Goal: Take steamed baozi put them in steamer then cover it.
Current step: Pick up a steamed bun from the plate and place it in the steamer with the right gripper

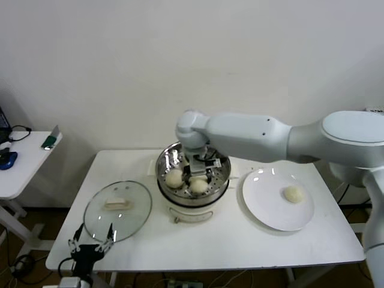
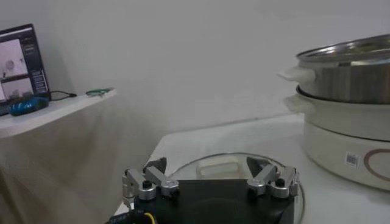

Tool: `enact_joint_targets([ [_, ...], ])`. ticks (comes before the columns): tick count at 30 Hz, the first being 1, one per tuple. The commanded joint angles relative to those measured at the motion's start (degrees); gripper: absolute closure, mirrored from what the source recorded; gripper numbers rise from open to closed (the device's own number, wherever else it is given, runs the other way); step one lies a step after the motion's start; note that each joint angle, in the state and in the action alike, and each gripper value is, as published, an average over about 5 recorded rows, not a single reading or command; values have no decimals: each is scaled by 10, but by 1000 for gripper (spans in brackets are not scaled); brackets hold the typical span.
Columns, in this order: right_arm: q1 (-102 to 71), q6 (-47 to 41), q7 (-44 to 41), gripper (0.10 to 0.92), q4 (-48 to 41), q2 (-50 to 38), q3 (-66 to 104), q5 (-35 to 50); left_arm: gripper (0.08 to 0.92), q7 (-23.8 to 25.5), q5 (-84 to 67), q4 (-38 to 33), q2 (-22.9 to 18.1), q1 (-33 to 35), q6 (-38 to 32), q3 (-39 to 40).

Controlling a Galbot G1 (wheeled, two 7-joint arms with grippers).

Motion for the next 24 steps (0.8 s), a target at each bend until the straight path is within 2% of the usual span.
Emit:
enact_joint_targets([
  [1,-24,4,0,330,5,20,-5,9,177,0,-1,7,2,-2,0,0],
  [6,-27,0,2,317,6,17,-3,8,177,0,0,10,2,-5,0,0],
  [13,-31,10,2,210,-7,12,17,-27,177,0,0,13,2,-6,-1,-1],
  [24,0,15,4,202,-27,-19,51,-17,177,0,3,11,2,-7,0,0],
])
